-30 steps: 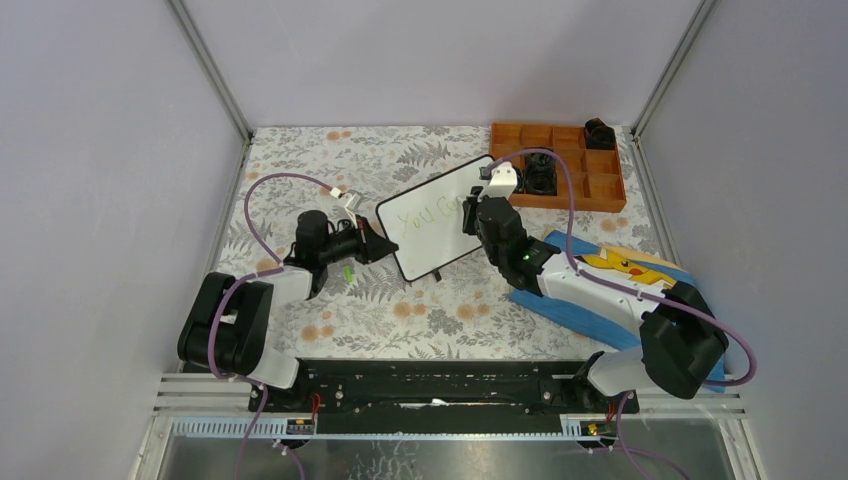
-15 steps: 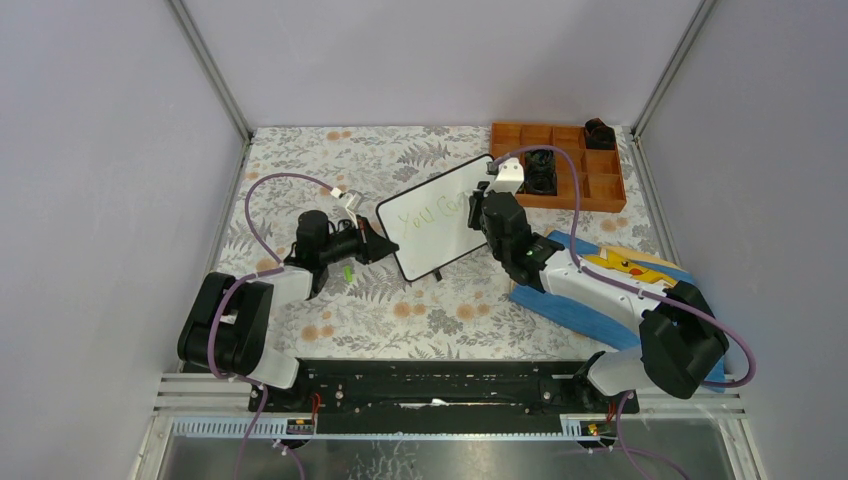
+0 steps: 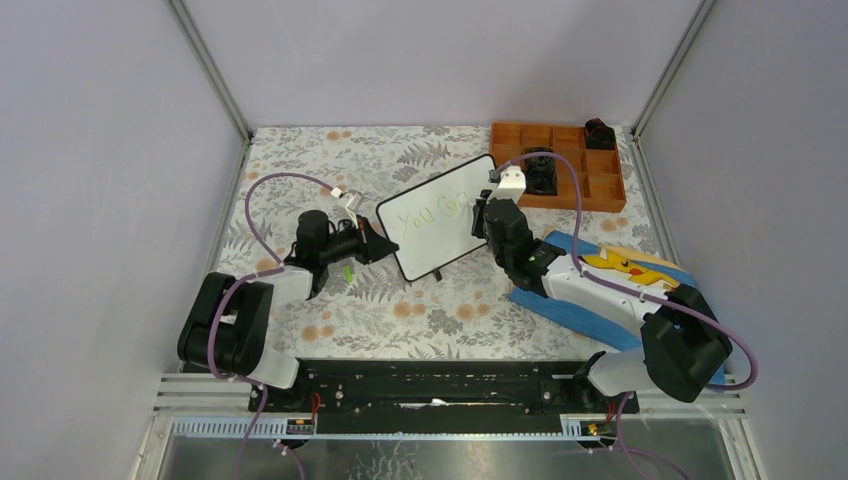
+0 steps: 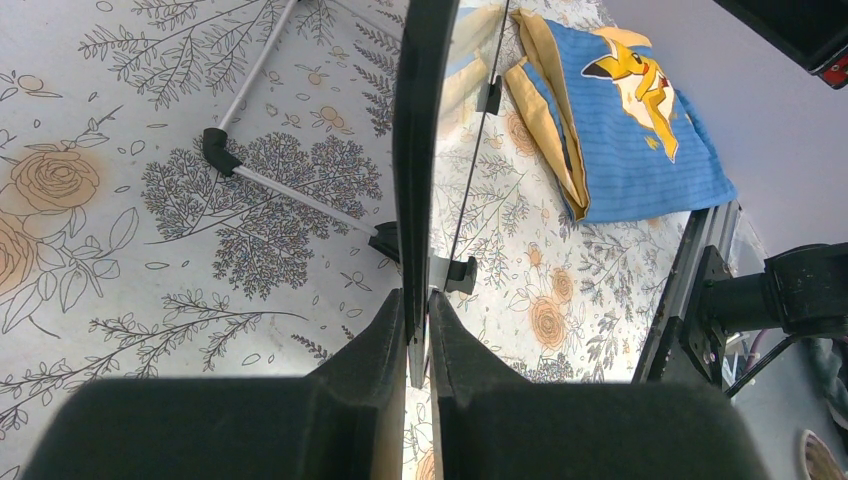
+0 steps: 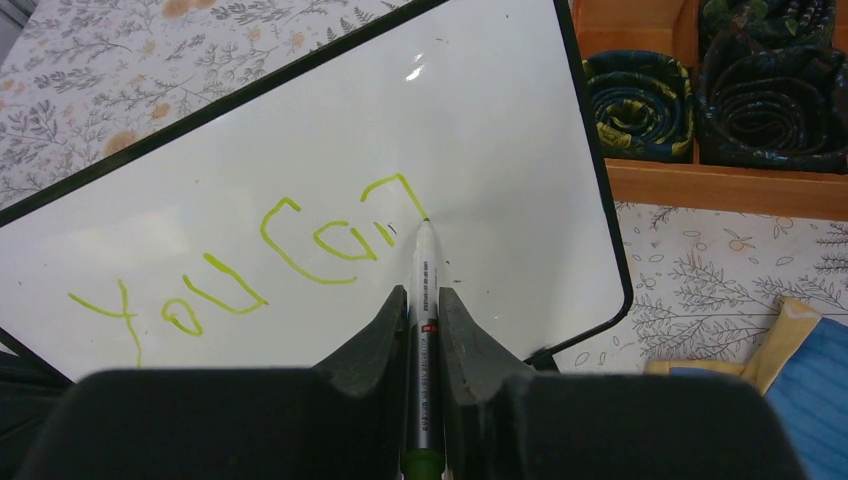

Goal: Write a sentence on the whiteboard

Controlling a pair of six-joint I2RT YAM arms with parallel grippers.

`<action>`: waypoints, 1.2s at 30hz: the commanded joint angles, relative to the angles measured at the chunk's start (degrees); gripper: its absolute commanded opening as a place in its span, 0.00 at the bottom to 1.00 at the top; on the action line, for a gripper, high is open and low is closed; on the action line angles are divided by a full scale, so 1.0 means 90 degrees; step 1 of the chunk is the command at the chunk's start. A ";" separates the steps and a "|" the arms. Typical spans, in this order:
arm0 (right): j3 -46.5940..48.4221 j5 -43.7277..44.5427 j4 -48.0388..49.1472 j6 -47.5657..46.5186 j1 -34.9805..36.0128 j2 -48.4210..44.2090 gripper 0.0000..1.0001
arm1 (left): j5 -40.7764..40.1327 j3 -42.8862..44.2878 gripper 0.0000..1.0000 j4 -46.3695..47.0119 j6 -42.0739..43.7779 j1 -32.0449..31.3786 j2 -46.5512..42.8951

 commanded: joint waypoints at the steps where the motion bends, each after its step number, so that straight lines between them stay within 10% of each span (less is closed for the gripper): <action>1: -0.0029 0.0019 -0.0099 0.0119 -0.0047 -0.0209 0.00 | -0.0391 0.0013 0.00 -0.0490 0.0302 -0.0049 0.0031; 14: -0.0049 -0.0508 -0.0188 0.0119 0.0013 -0.1245 0.00 | -0.0407 0.0028 0.00 -0.0522 0.0326 -0.0059 0.0018; 36: -0.1566 0.0232 0.1351 -0.0368 0.2271 -0.0866 0.00 | -0.0486 0.0062 0.00 -0.0692 0.0448 -0.0078 0.0030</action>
